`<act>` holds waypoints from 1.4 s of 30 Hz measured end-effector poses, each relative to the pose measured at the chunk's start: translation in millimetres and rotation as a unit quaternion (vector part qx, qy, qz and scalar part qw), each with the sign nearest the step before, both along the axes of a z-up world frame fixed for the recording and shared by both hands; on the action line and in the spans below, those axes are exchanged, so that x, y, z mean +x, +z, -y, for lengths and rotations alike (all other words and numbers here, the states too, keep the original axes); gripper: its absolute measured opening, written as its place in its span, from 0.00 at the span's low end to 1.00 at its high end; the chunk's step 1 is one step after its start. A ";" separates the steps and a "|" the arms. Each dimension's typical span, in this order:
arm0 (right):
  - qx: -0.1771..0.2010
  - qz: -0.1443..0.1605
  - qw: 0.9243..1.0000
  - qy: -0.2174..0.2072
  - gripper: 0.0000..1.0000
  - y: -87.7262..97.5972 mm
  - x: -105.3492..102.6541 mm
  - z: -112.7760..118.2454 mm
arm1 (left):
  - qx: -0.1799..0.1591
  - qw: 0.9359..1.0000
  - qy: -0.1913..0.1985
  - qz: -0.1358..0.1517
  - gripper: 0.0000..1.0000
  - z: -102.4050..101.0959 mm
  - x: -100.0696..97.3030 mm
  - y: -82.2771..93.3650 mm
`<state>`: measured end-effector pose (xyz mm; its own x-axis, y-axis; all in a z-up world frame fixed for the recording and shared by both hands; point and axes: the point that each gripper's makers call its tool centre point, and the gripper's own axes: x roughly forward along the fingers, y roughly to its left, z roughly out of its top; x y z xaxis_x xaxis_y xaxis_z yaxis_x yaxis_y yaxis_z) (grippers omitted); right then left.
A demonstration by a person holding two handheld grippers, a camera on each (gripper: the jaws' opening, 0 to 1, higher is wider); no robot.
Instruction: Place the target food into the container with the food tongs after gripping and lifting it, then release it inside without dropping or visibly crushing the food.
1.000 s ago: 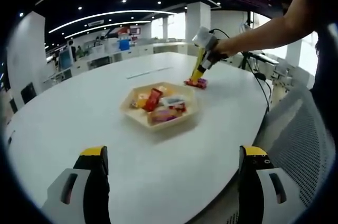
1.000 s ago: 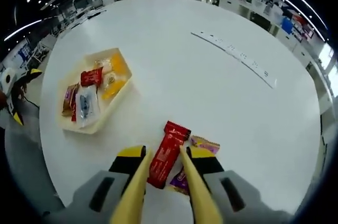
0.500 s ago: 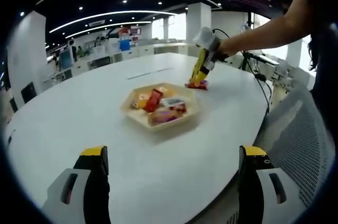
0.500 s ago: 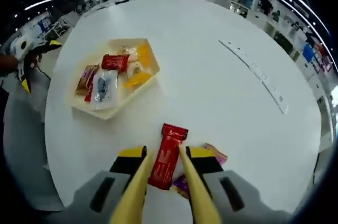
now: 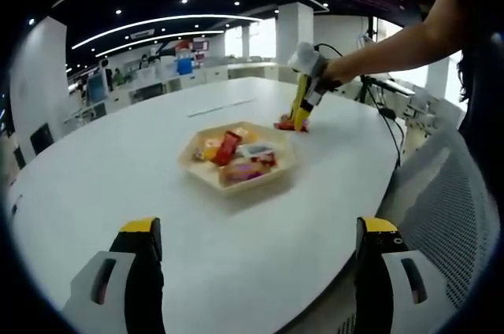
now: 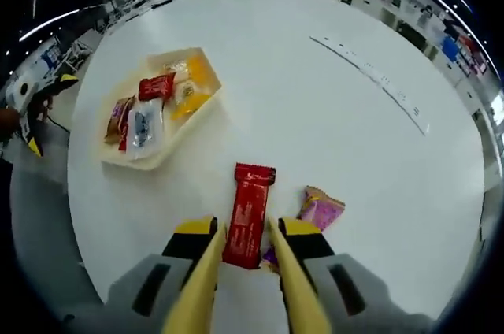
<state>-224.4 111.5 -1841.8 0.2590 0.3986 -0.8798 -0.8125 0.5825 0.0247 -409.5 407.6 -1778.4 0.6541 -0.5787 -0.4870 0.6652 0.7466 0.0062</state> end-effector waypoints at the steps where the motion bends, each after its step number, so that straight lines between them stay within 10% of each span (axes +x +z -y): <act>1: -0.004 -0.007 1.000 -0.002 0.27 0.4 -3.4 1.2 | 0.000 1.000 0.001 0.000 0.99 -0.2 0.0 -0.3; 5: -0.018 0.009 0.998 0.065 0.24 0.3 -6.1 0.0 | 0.002 1.000 0.000 -0.002 0.99 0.3 -0.6 0.0; 42: -0.005 0.033 0.992 0.120 0.24 92.7 9.7 -23.6 | -0.014 1.000 -0.002 0.006 1.00 1.8 0.3 4.9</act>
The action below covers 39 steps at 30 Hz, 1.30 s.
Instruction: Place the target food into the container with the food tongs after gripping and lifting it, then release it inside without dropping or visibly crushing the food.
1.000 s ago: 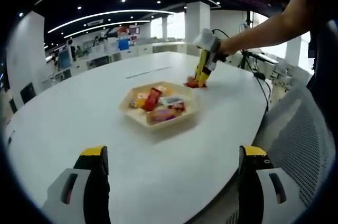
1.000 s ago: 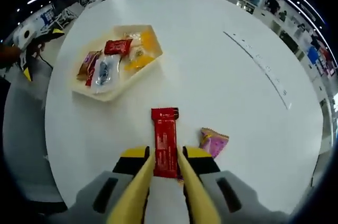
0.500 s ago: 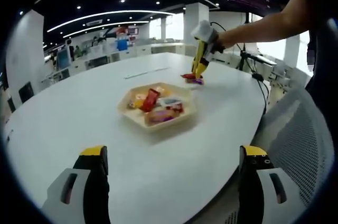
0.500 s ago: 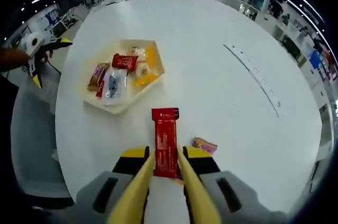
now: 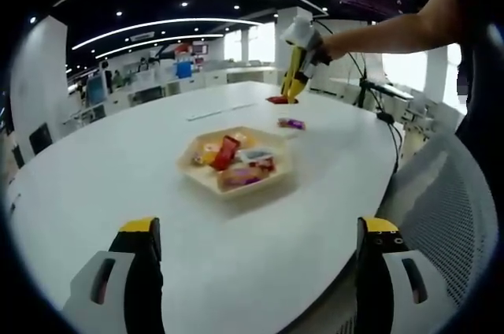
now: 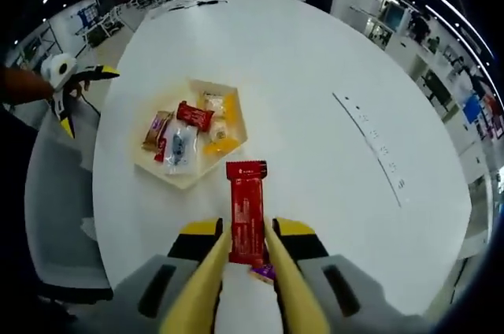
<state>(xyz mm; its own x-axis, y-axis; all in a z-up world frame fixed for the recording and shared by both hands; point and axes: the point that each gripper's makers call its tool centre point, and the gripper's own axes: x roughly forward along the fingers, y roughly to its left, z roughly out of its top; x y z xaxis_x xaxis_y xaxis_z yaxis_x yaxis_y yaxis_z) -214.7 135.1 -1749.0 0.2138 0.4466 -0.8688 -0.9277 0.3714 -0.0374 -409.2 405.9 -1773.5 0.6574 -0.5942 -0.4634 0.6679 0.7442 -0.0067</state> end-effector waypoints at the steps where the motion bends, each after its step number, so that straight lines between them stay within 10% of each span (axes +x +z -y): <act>1: 0.001 -0.001 1.000 0.001 0.24 0.8 -0.1 -1.5 | -0.001 1.000 0.000 -0.001 1.00 0.0 -0.2 -0.1; 39: 0.048 0.009 0.995 0.092 0.24 34.5 -33.5 -149.3 | 0.001 1.000 -0.004 0.003 1.00 0.4 -0.6 0.7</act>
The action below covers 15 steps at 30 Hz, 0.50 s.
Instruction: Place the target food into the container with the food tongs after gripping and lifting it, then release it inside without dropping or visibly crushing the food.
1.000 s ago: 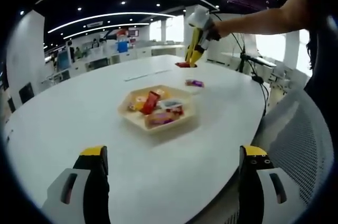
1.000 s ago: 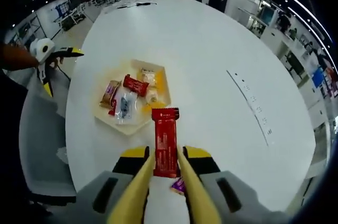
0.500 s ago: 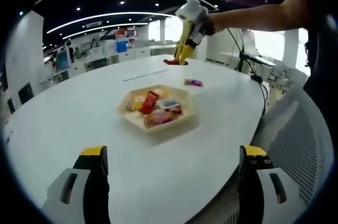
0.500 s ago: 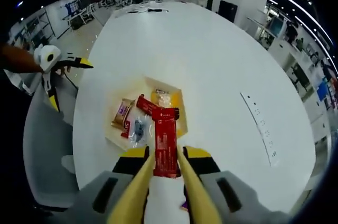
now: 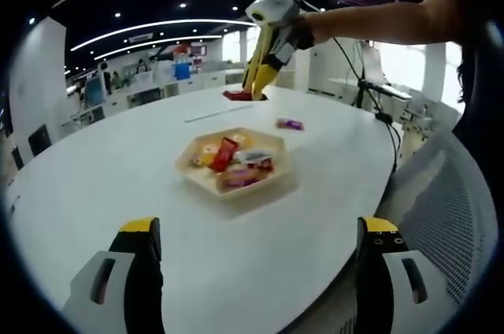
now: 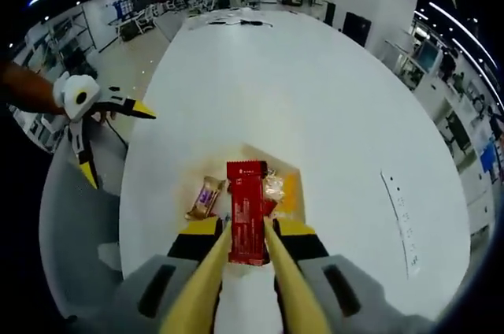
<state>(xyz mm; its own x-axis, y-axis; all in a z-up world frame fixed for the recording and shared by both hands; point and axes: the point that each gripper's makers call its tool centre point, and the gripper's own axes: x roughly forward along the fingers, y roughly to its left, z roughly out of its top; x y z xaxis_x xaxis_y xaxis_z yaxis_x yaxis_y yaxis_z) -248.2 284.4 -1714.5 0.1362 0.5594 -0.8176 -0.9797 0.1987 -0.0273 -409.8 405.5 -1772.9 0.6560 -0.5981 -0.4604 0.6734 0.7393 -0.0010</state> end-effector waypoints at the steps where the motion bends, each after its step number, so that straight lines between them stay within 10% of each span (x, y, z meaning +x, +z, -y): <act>1: 0.000 0.001 1.000 0.002 0.24 0.3 -0.8 -2.8 | 0.000 1.000 0.000 0.000 1.00 -0.1 0.0 -0.3; 15: 0.007 -0.014 1.000 0.007 0.27 -0.6 -12.8 -22.3 | 0.003 1.000 -0.002 0.000 1.00 0.6 -0.8 -0.1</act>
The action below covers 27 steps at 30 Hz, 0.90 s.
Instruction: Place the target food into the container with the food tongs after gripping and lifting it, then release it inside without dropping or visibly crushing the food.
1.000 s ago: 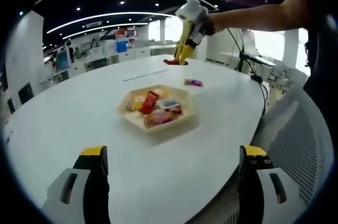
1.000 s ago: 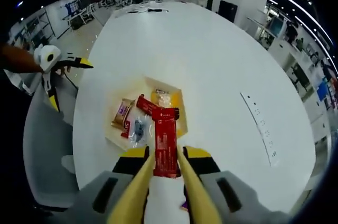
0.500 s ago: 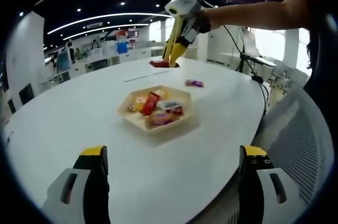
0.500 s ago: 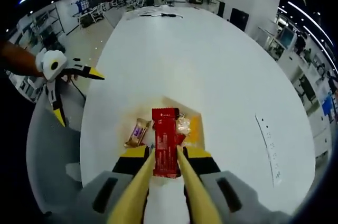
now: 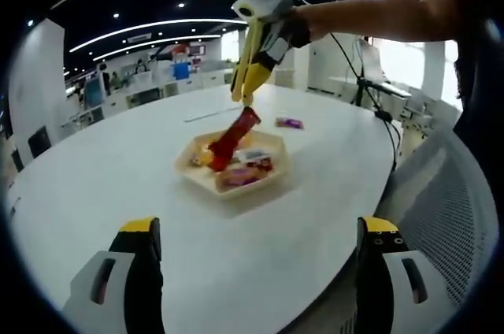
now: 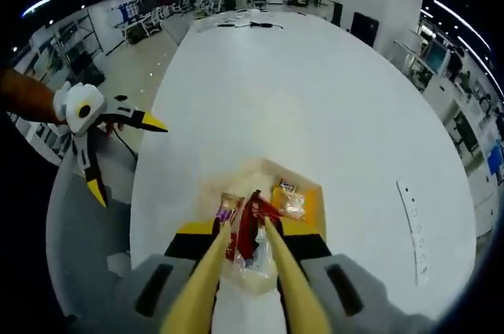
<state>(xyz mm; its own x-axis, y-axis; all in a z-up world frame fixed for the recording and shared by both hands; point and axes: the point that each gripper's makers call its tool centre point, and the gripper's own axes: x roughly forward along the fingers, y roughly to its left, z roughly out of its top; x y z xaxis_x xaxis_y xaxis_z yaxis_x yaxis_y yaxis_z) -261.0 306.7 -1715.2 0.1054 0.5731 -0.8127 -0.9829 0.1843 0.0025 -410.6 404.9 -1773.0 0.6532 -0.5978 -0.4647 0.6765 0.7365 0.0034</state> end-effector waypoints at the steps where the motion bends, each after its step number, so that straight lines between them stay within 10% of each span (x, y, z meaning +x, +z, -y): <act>1: 0.002 -0.003 1.000 0.001 0.27 0.4 -0.9 -0.1 | 0.000 1.000 0.000 0.001 1.00 -0.1 0.1 0.2; 27: 0.000 0.042 0.995 -0.094 0.28 4.4 30.9 111.8 | 0.002 1.000 0.002 0.002 1.00 -0.4 0.6 0.4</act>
